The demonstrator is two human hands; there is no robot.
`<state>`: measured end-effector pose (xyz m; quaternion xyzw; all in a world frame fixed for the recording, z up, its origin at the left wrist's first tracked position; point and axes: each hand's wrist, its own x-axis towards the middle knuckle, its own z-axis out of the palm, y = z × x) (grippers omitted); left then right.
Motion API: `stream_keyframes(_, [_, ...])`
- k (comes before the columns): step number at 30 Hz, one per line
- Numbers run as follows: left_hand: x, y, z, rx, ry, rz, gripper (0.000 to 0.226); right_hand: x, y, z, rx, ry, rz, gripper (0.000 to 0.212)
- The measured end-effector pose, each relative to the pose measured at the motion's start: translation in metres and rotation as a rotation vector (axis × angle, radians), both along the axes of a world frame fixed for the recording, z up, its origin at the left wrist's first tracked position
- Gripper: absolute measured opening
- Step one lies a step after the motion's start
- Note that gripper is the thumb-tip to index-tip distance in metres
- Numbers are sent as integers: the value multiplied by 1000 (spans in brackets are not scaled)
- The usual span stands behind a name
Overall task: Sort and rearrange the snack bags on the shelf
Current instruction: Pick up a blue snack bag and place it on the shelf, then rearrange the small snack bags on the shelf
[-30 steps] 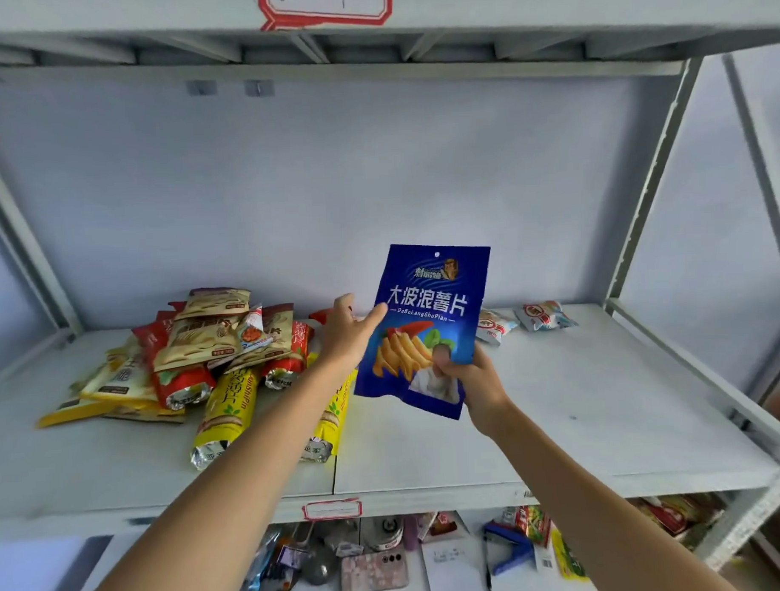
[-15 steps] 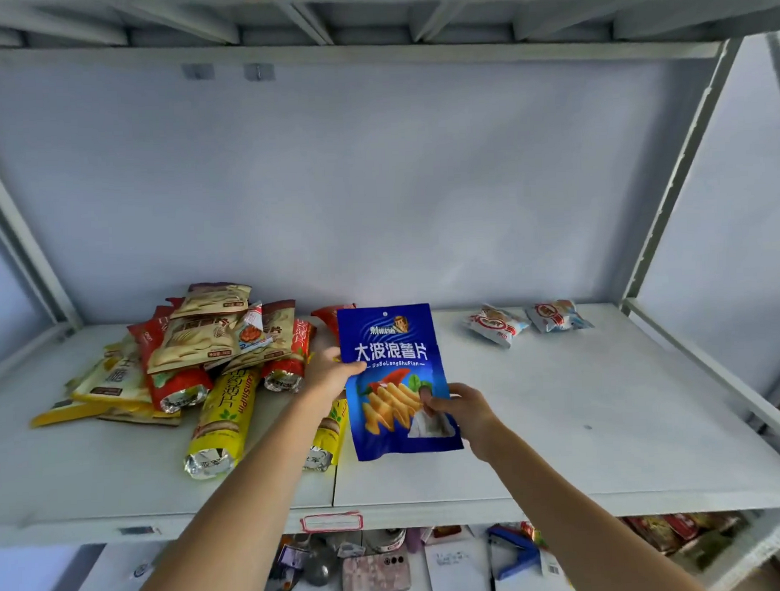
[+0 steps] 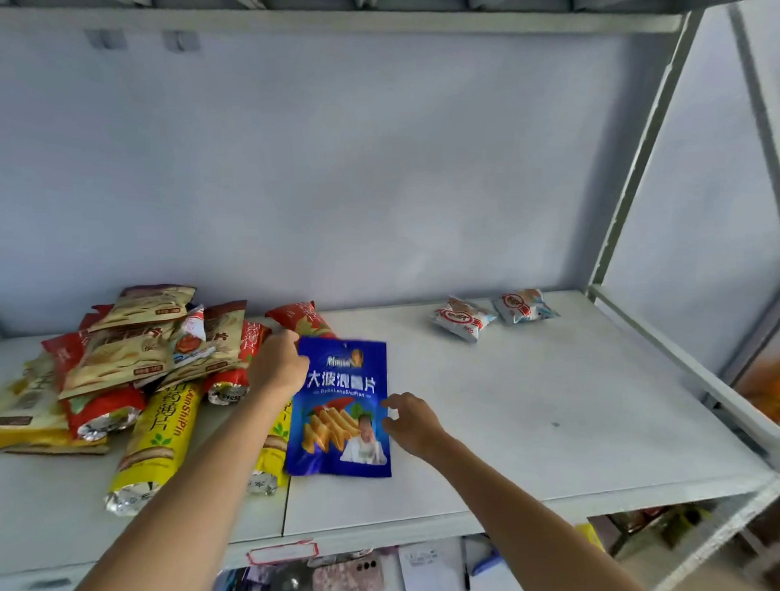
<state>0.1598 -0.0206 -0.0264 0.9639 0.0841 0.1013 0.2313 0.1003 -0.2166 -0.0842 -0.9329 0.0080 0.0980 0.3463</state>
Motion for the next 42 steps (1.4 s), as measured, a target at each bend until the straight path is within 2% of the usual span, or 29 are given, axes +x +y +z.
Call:
stream_keyframes(5, [19,-30,-1,148,-62,-58,28,36,-64,16,-329,-161,131,38])
stream_keyframes(9, [33,-71,-4,167,-108,-130,29,75,-131,26,-460,-231,109,35])
stream_keyframes(13, [51,-106,-13,212,-78,-130,33,120,-184,23,-574,-299,114,40])
stream_keyframes(18, [60,-138,-28,293,-85,-103,33,174,-217,6,-949,-473,336,52])
stream_keyframes(23, [59,-136,-32,410,-115,-57,30,216,-216,-17,-941,-471,417,77])
stream_keyframes(26, [57,-125,-32,404,-143,-38,28,231,-205,-28,-938,-465,430,77])
stream_keyframes(29, [57,-113,-30,370,-137,-20,25,240,-195,-37,-845,-538,420,66])
stream_keyframes(32, [54,-109,-27,345,-115,-28,25,234,-185,-30,-635,-517,396,55])
stream_keyframes(34, [51,-112,-25,339,-69,-78,25,222,-177,-13,-378,-426,358,44])
stream_keyframes(36, [50,-116,-25,267,-31,-101,25,208,-172,7,-17,-296,319,37])
stream_keyframes(39, [57,-124,-19,-112,-4,-74,32,192,-171,36,380,-181,292,15])
stream_keyframes(40, [61,-127,-13,-248,29,-75,40,189,-173,42,502,-107,304,14])
stream_keyframes(42, [67,-135,-2,-505,126,-108,60,181,-180,52,746,61,337,26])
